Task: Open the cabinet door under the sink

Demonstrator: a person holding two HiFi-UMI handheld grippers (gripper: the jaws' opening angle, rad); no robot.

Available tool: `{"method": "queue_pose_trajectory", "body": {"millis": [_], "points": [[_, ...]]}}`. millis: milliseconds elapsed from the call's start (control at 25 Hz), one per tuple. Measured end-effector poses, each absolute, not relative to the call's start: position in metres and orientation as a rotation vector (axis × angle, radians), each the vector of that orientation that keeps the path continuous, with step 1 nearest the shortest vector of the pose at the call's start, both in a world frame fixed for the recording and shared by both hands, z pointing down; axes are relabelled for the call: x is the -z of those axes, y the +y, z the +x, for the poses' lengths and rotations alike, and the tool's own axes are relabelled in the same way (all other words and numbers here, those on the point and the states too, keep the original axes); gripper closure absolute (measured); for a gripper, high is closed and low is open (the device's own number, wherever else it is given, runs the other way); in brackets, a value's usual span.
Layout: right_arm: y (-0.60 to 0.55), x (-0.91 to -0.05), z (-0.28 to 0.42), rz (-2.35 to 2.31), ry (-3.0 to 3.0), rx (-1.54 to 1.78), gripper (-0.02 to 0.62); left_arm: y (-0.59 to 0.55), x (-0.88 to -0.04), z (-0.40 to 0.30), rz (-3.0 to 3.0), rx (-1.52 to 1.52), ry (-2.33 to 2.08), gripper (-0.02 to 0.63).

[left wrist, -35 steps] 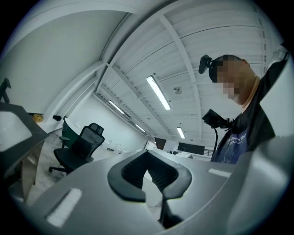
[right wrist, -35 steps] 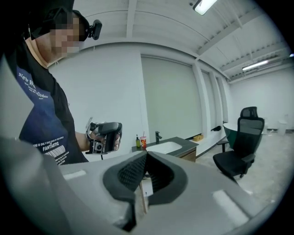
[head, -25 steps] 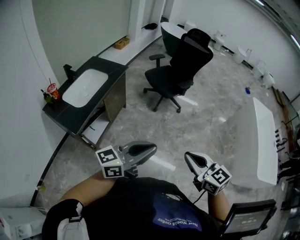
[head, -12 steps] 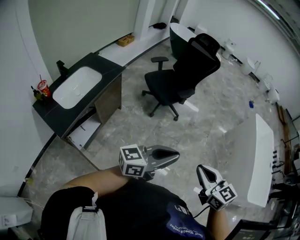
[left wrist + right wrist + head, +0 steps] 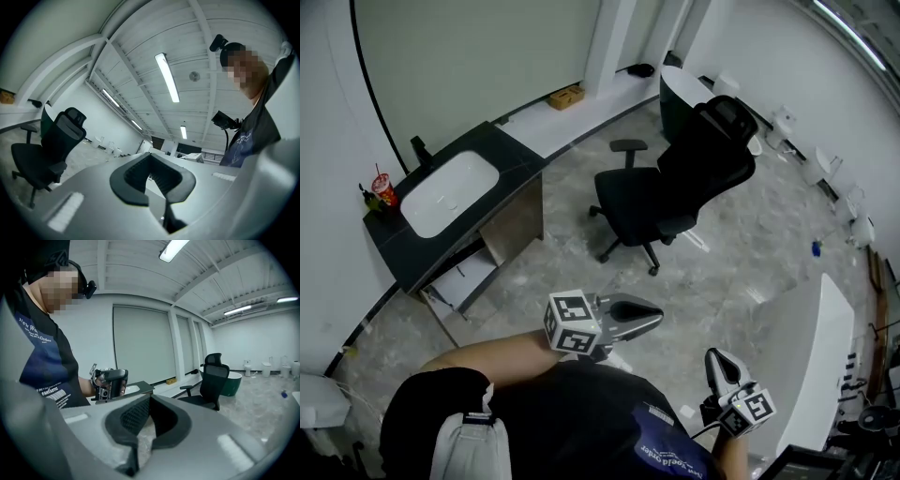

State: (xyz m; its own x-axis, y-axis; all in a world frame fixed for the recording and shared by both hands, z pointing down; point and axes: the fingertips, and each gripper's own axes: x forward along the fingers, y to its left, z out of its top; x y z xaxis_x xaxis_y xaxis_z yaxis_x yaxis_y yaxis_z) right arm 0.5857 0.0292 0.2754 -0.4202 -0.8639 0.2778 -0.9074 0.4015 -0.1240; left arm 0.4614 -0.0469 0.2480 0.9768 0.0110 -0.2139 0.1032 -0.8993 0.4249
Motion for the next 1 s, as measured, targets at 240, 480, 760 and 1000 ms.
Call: {"method": "queue_pose_trajectory", "body": {"millis": [240, 480, 760, 1000], "points": [[-0.053, -0.289, 0.618, 1.332, -2.635, -0.399, 0.594, -0.109, -0.246, 0.466, 2.721, 0.335, -0.235, 0.606], [-0.143, -0.292, 0.633, 0.911, -2.742, -0.277, 0.594, -0.167, -0.243, 0.461, 2.697, 0.428, -0.699, 0.606], [-0.226, -0.288, 0.606, 0.521, -2.874, -0.24, 0.594, -0.195, -0.24, 0.44, 2.595, 0.465, -1.118, 0.606], [-0.263, -0.294, 0.526, 0.231, -2.939, -0.257, 0.594, -0.201, -0.247, 0.382, 2.509, 0.491, -1.356, 0.606]]}}
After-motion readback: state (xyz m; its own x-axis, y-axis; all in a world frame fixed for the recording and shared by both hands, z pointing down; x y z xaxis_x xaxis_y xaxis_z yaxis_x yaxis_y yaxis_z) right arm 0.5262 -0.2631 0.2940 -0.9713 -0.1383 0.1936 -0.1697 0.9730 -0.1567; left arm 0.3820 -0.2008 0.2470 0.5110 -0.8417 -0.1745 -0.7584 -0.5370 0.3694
